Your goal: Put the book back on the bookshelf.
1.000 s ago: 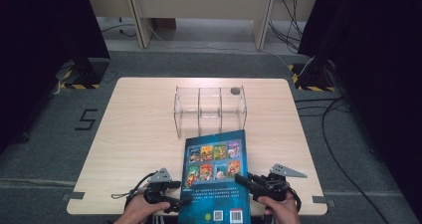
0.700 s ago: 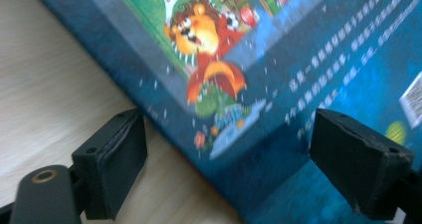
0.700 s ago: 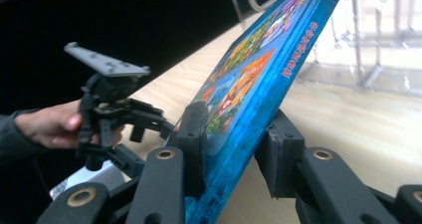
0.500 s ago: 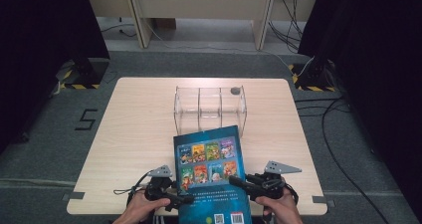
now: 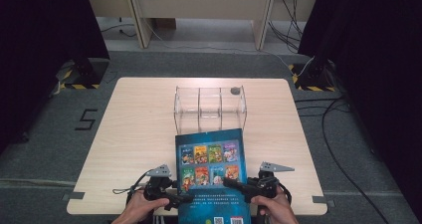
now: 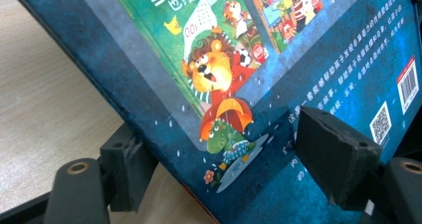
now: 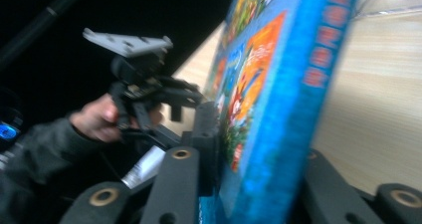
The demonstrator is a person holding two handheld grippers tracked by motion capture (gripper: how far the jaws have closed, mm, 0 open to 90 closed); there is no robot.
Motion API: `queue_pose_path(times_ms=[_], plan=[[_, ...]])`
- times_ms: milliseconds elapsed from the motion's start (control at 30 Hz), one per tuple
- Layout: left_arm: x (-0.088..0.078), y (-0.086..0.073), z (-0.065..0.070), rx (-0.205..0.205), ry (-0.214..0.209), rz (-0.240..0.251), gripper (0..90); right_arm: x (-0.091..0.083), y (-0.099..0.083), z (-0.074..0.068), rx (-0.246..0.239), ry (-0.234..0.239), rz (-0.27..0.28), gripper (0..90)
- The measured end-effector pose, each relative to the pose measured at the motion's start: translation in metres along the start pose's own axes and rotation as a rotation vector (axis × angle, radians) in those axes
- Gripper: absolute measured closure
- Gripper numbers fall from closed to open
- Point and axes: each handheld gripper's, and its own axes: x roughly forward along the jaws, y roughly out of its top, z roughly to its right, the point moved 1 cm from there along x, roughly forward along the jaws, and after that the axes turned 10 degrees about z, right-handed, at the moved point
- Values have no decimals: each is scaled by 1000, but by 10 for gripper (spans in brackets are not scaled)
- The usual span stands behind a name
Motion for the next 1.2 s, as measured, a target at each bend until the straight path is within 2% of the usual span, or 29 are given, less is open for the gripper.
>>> queue_pose_path(times_ms=[67,200,367,433,500,533,600,633,667,700,733,767,800,833,867,900,933,1000,1033,1100,1167,1200], plan=[[-1,0,0,-5,-3,8,256,0,0,-2,1,-2,14,778],[-3,2,0,-8,-1,50,274,1,3,-6,8,-7,105,797],[-9,3,-3,-26,6,87,257,2,7,-16,-40,-14,117,797],[-12,3,-4,-35,9,103,253,1,13,-20,-53,-8,156,795],[-16,4,-5,-32,22,114,252,-1,15,-21,-61,-7,169,796],[-19,4,-6,-26,31,116,249,-5,20,-24,-96,-20,197,795],[-23,5,-9,-21,49,119,249,-7,23,-26,-97,-17,209,795],[-25,4,-12,7,97,92,251,-11,29,-30,-153,-33,237,795],[-25,4,-12,7,97,92,256,-13,32,-32,-163,-35,244,795],[-26,3,-14,35,141,73,256,-13,32,-32,-163,-35,244,795],[-26,3,-17,65,183,50,258,-16,38,-36,-241,-58,277,795],[-26,3,-17,65,183,50,258,-16,38,-36,-241,-58,277,795],[-26,3,-18,77,200,40,258,-18,42,-39,-288,-70,299,794],[-26,2,-18,106,232,21,257,-19,44,-40,-314,-77,310,794],[-26,2,-19,128,251,5,252,-21,48,-43,-385,-104,330,794],[-25,2,-20,139,265,-4,247,-23,50,-44,-425,-119,342,793],[-25,1,-21,140,275,-10,246,-26,54,-45,-521,-152,361,794],[-24,0,-22,153,292,-29,246,-29,53,-44,-560,-153,371,794],[-24,-1,-22,184,315,-40,246,-30,51,-43,-584,-154,373,793],[-23,-2,-21,186,309,-45,246,-33,49,-43,-606,-143,375,793],[-22,-2,-21,184,304,-45,246,-39,46,-44,-634,-143,347,791],[-22,-2,-21,186,303,-44,246,-42,45,-44,-620,-141,334,792]])
